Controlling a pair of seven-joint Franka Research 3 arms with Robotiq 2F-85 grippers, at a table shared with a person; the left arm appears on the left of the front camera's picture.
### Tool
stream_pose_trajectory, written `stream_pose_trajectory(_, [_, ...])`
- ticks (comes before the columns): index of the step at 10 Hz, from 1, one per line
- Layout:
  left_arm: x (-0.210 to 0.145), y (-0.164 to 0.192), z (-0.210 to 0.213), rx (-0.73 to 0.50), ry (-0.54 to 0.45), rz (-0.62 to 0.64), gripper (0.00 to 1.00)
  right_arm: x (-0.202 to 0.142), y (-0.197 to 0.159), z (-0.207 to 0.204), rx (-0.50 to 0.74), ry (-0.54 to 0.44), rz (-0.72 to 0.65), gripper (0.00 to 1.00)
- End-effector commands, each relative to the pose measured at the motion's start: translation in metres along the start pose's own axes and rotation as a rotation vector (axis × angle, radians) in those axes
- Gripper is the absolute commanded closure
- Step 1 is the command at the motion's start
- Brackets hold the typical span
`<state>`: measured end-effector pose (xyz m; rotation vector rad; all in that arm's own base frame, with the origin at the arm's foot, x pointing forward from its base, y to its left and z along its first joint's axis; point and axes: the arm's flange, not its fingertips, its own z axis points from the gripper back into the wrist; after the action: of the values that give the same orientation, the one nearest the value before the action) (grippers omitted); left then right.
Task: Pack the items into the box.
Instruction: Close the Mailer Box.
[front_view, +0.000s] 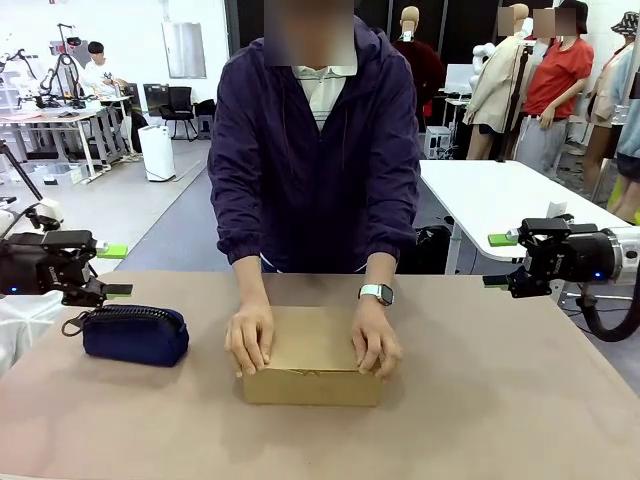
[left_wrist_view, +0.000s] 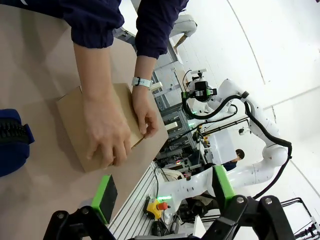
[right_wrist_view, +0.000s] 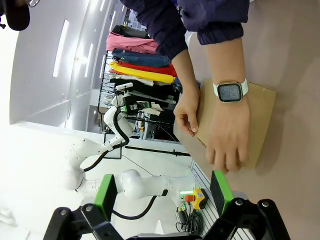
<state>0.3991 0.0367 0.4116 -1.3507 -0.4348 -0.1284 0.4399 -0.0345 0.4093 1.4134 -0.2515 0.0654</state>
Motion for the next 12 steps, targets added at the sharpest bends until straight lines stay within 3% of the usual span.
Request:
stream_pose_trajectory(1, [-0.003,-0.0017,-0.0023,-0.002,-0.014,-0.016,0.0,0.0012,0.0042,0.0013,0.007,0.005,0.008,0.0])
stream_pose_trajectory(12, [-0.003,-0.0017,-0.0023,-0.002,-0.014,-0.016,0.0,0.0012,0.0042,0.0013,0.007,0.005,0.008,0.0])
